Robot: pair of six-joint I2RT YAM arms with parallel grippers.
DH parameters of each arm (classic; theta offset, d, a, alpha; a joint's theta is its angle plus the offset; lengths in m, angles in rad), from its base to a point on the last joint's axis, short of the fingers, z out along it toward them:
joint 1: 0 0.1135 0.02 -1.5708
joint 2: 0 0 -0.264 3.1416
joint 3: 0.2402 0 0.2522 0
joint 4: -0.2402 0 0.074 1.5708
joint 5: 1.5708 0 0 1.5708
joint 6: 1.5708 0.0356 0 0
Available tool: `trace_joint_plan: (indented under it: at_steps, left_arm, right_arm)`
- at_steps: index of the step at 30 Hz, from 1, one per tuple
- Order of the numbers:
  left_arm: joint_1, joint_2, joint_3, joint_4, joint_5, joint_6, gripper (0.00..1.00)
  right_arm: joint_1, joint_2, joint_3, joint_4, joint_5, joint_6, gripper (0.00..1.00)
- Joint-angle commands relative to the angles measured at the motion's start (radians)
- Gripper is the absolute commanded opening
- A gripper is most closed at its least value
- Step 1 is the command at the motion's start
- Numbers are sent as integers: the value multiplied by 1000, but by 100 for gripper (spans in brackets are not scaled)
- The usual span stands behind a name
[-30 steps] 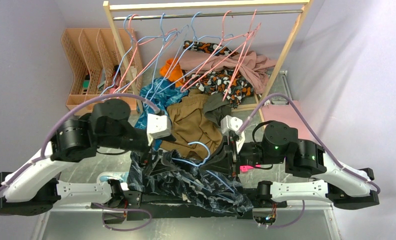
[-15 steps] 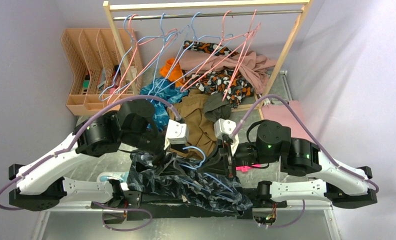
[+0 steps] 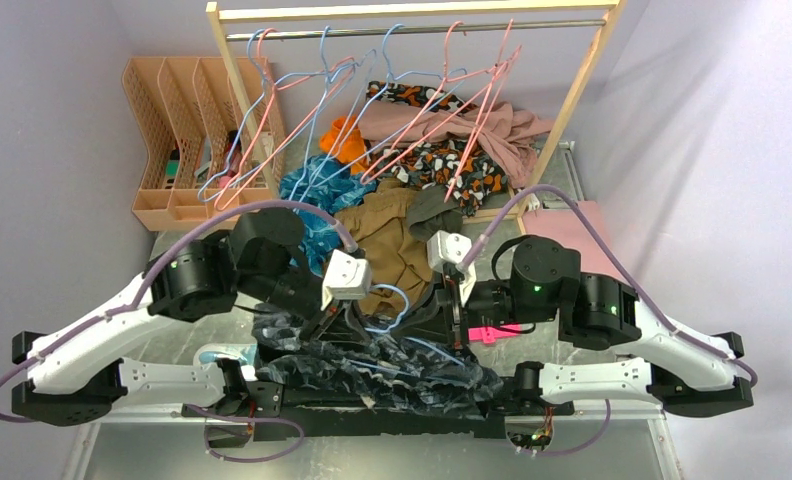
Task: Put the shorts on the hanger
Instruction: Hang the shorts on the hanger.
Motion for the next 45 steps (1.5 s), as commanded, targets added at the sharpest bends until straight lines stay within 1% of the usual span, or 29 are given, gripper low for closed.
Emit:
trace_joint_plan:
  at_steps: [1,2,3,5,6,7,8,10,13,17,20,25,31,37,42,45]
  left_arm:
    - [6,-48,-1,107,-43,-32,7]
    - [6,-64,-4,115,-59,-39,7]
    - [6,-78,-6,123,-81,-49,7]
    - [6,-115,-13,134,-139,-68,7]
    - [6,-136,-17,139,-174,-80,7]
    - [6,-160,-22,142,-211,-95,7]
    - [6,-184,-26,143,-250,-109,7]
    - [6,-229,-30,136,-338,-142,7]
    - [6,-284,-32,109,-456,-189,7]
    - [6,-329,-45,73,-560,-251,7]
    - [6,-339,-55,51,-646,-286,7]
    - [6,-330,-47,44,-740,-313,7]
    - [6,-331,-38,76,-720,-311,7]
    - [6,-341,-48,86,-690,-316,7]
    - [6,-344,-49,88,-672,-316,7]
    - [6,-345,-53,95,-653,-313,7]
  right_arm:
    - [6,5,44,54,-23,14,0]
    - [6,8,49,53,-10,21,0]
    - [6,9,56,52,12,31,9]
    - [6,16,81,34,69,65,34]
    - [6,21,100,20,108,82,44]
    - [6,30,121,-2,150,99,51]
    - [5,36,141,-25,188,116,54]
    - [6,44,178,-69,288,152,58]
    - [6,48,234,-136,435,210,59]
    - [6,47,297,-222,582,279,59]
    - [5,59,302,-280,647,330,58]
    - [5,100,253,-304,678,386,58]
    - [6,151,222,-298,729,423,57]
    - [6,215,231,-328,815,448,57]
    - [4,247,236,-351,888,472,54]
    - [4,280,260,-391,916,486,49]
